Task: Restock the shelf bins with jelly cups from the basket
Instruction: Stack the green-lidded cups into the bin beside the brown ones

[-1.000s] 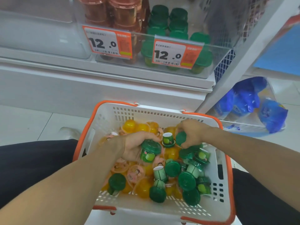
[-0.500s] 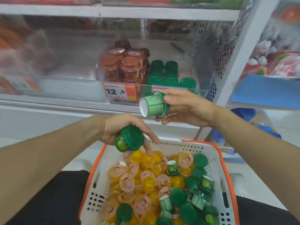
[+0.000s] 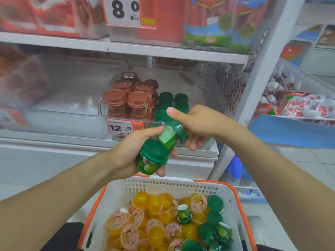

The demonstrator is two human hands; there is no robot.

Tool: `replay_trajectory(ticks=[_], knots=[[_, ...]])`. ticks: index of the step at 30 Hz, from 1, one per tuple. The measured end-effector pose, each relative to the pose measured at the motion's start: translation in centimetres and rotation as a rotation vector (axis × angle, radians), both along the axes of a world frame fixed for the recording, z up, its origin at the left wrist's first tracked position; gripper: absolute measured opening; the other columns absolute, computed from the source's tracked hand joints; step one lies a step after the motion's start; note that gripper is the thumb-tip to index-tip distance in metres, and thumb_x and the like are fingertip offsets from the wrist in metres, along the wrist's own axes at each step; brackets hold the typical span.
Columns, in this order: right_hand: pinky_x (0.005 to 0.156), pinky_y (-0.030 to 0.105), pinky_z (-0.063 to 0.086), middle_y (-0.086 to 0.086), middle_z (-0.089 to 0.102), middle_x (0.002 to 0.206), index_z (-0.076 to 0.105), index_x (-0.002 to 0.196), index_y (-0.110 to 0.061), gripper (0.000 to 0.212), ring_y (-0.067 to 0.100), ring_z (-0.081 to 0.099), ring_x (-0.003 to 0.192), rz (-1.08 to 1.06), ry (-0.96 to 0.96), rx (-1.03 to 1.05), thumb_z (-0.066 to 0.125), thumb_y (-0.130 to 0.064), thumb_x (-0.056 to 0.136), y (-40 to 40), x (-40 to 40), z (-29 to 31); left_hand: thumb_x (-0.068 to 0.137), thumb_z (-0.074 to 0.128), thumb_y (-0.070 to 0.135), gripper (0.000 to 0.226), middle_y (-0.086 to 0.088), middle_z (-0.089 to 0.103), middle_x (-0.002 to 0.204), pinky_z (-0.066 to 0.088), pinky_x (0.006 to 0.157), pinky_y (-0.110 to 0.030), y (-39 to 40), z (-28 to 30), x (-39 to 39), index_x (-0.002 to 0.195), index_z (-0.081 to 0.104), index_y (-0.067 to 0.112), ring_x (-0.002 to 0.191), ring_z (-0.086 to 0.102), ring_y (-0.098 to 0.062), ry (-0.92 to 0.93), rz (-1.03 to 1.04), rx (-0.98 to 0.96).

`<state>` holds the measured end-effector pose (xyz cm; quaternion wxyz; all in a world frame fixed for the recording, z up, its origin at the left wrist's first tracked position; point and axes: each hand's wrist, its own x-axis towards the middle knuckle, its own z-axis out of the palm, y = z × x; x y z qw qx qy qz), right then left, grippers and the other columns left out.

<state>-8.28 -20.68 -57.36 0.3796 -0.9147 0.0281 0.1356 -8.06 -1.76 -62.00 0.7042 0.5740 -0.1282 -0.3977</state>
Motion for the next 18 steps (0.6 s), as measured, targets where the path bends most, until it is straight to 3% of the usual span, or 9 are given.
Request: replay_trajectory(ticks=[3,5,8,10,12,16,18], knots=[[0.048,0.025,0.053,0.013,0.071,0.06,0.068,0.097,0.005,0.081,0.018,0.068,0.048,-0.006,0.006,-0.039,0.036,-0.069,0.094,0.3,0.9,0.0,0.092,0.049,0.041,0.05,-0.02,0.061,0.087,0.05,0.058,-0.037,0.0,-0.1,0.3,0.122,0.062,0.003,0.046,0.053,-0.03,0.089,0.053,-0.07],[0.057,0.03,0.057,0.018,0.074,0.08,0.069,0.102,-0.003,0.076,0.021,0.072,0.062,0.048,-0.011,-0.018,0.035,-0.071,0.093,0.1,1.2,0.4,0.095,0.046,0.043,0.049,-0.017,0.059,0.084,0.049,0.06,-0.037,0.0,-0.1,0.4,0.122,0.059,0.004,0.047,0.052,-0.029,0.141,0.038,-0.109],[0.075,0.038,0.057,0.014,0.069,0.11,0.066,0.118,-0.022,0.051,0.027,0.067,0.089,0.219,-0.054,0.179,0.055,-0.061,0.087,-0.5,1.0,1.6,0.1,0.04,0.045,0.046,-0.013,0.058,0.084,0.05,0.059,-0.036,0.1,-0.1,0.6,0.121,0.057,0.008,0.046,0.052,-0.027,0.185,-0.009,-0.162],[0.077,0.04,0.055,0.01,0.07,0.107,0.067,0.117,-0.023,0.045,0.031,0.066,0.091,0.287,-0.074,0.252,0.064,-0.051,0.082,-1.0,0.9,2.1,0.101,0.037,0.045,0.046,-0.013,0.058,0.084,0.052,0.057,-0.035,0.0,0.0,0.7,0.12,0.058,0.009,0.044,0.052,-0.026,0.195,-0.027,-0.203],[0.072,0.038,0.053,0.011,0.072,0.095,0.07,0.105,-0.013,0.044,0.033,0.069,0.08,0.266,-0.105,0.25,0.063,-0.051,0.084,-0.9,0.9,2.2,0.1,0.038,0.045,0.046,-0.016,0.06,0.084,0.051,0.055,-0.035,0.0,0.2,0.9,0.117,0.061,0.008,0.042,0.052,-0.027,0.189,-0.013,-0.217],[0.062,0.034,0.051,0.01,0.059,0.071,0.063,0.088,0.006,0.073,0.018,0.065,0.055,0.185,-0.224,0.009,0.052,-0.066,0.089,-0.5,1.7,1.7,0.09,0.049,0.039,0.039,-0.018,0.065,0.089,0.05,0.056,-0.034,-0.5,0.6,0.7,0.108,0.066,0.009,0.043,0.05,-0.027,0.157,0.021,-0.213],[0.06,0.034,0.05,0.002,0.059,0.066,0.063,0.085,-0.002,0.063,0.018,0.062,0.054,0.186,-0.222,0.032,0.052,-0.064,0.09,-0.8,2.0,1.7,0.089,0.051,0.034,0.036,-0.018,0.064,0.089,0.051,0.057,-0.034,-0.7,0.5,0.7,0.109,0.065,0.008,0.044,0.05,-0.027,0.138,0.044,-0.214]])
